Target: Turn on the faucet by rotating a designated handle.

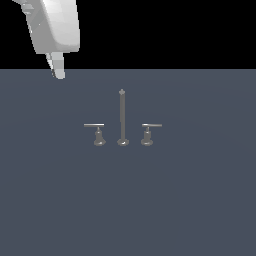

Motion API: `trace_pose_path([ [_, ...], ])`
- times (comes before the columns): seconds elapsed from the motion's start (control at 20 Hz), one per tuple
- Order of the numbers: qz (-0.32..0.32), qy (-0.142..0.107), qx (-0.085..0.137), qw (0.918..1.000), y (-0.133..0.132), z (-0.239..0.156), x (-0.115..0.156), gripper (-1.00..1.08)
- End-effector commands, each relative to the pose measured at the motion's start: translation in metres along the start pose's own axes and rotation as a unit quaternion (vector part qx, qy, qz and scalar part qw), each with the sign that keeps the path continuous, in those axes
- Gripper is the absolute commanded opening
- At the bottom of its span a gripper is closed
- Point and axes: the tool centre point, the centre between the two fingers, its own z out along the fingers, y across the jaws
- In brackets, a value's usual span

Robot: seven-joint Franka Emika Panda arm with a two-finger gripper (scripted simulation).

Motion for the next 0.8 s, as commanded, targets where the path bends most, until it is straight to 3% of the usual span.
trace_pose_path([
  [0.0, 0.021, -0.001, 0.000, 0.9998, -0.011, 0.012, 0.003, -1.00],
  [0.75, 0.142, -0.003, -0.005, 0.9899, -0.065, 0.080, 0.033, -1.00],
])
